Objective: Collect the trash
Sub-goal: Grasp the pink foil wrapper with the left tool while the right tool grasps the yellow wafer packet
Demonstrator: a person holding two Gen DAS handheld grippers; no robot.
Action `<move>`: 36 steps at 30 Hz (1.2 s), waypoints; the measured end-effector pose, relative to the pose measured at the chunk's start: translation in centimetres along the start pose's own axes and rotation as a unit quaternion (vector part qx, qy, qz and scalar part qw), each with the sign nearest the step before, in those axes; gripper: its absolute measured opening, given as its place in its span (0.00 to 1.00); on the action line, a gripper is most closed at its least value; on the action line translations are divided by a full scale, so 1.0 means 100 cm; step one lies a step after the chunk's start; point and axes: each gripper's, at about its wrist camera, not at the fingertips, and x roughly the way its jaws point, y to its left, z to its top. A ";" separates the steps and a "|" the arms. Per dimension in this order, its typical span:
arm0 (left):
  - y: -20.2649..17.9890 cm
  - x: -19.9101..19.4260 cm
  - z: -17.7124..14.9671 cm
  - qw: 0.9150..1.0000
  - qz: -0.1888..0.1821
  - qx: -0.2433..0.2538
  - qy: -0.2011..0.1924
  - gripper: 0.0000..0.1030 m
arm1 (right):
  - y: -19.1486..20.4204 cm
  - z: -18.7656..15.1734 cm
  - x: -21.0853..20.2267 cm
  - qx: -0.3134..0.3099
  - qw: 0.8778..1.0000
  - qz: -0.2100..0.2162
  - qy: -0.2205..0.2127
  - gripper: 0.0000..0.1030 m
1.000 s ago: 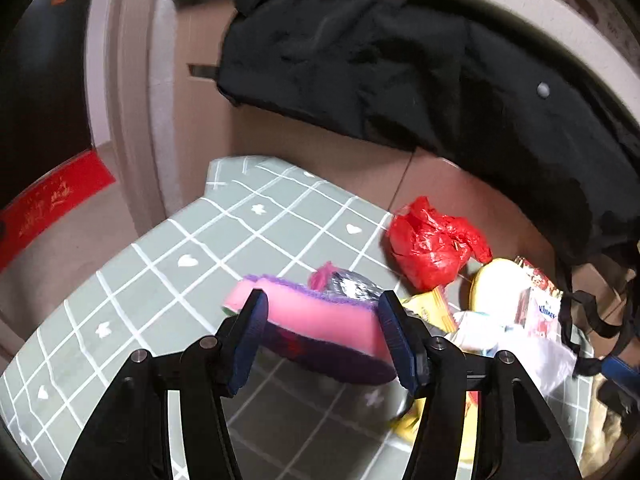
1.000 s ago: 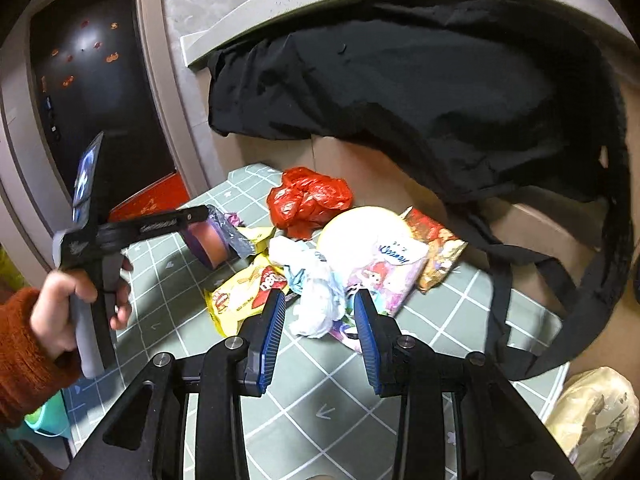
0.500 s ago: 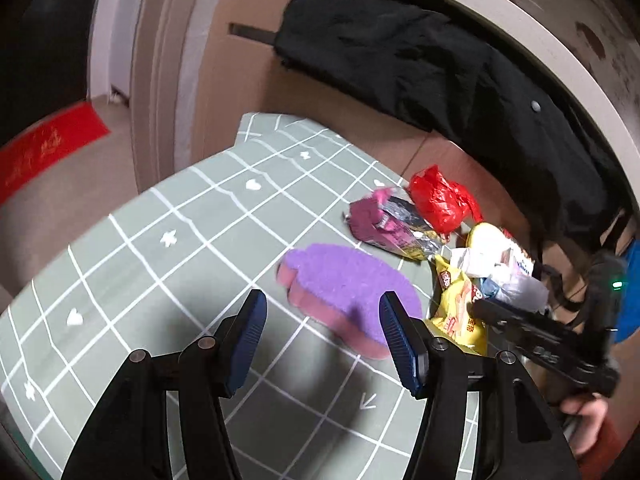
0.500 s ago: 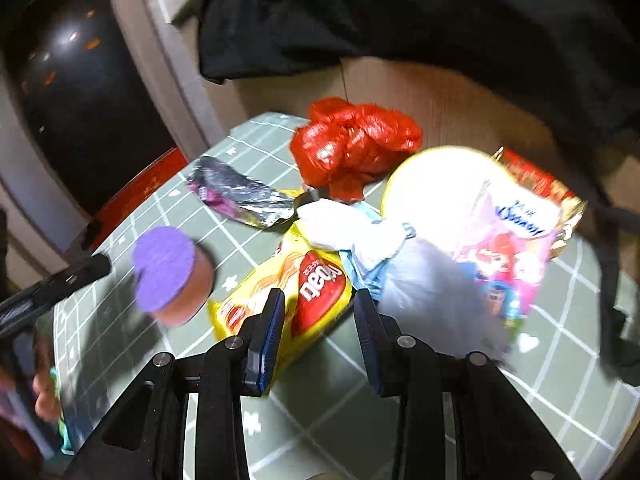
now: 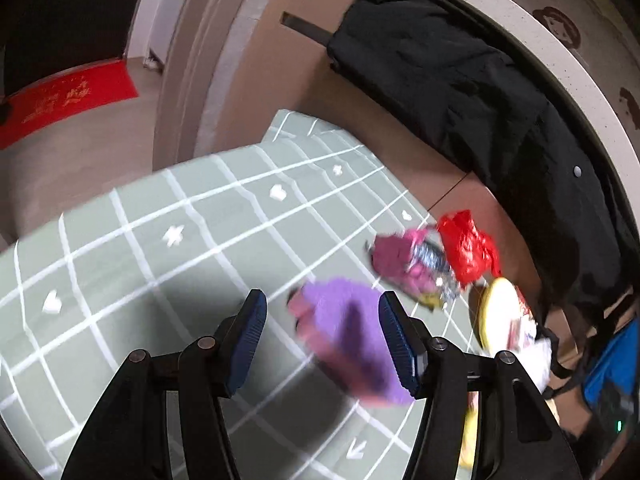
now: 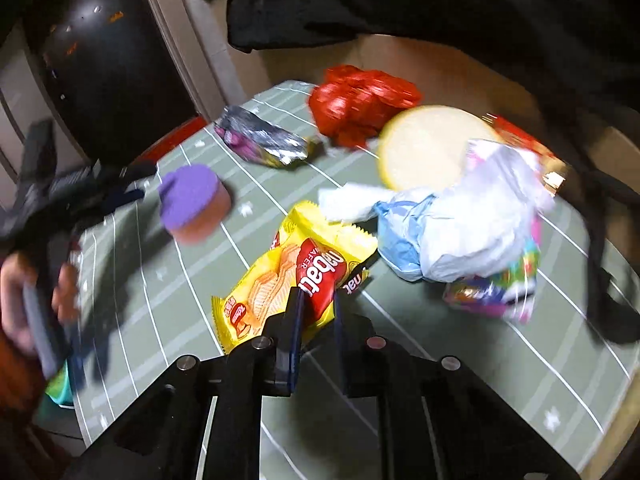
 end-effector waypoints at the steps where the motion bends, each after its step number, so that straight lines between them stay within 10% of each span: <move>1: -0.005 0.002 0.004 1.000 -0.006 0.012 -0.005 0.57 | -0.006 -0.007 -0.008 0.003 1.000 -0.006 -0.001 0.12; 9: -0.082 0.057 0.031 0.972 -0.035 0.230 0.036 0.57 | -0.039 -0.043 -0.047 0.024 0.998 -0.028 -0.042 0.11; 15: -0.084 0.102 0.038 0.980 -0.020 0.177 0.091 0.57 | -0.048 -0.052 -0.063 0.040 0.997 0.007 -0.066 0.26; 20: -0.090 0.102 0.027 0.983 -0.019 0.158 0.094 0.35 | -0.041 -0.050 -0.066 0.029 0.997 0.018 -0.065 0.30; 36: -0.100 -0.059 -0.038 0.982 -0.047 0.178 -0.034 0.30 | -0.019 -0.021 -0.015 0.054 0.998 0.008 -0.038 0.33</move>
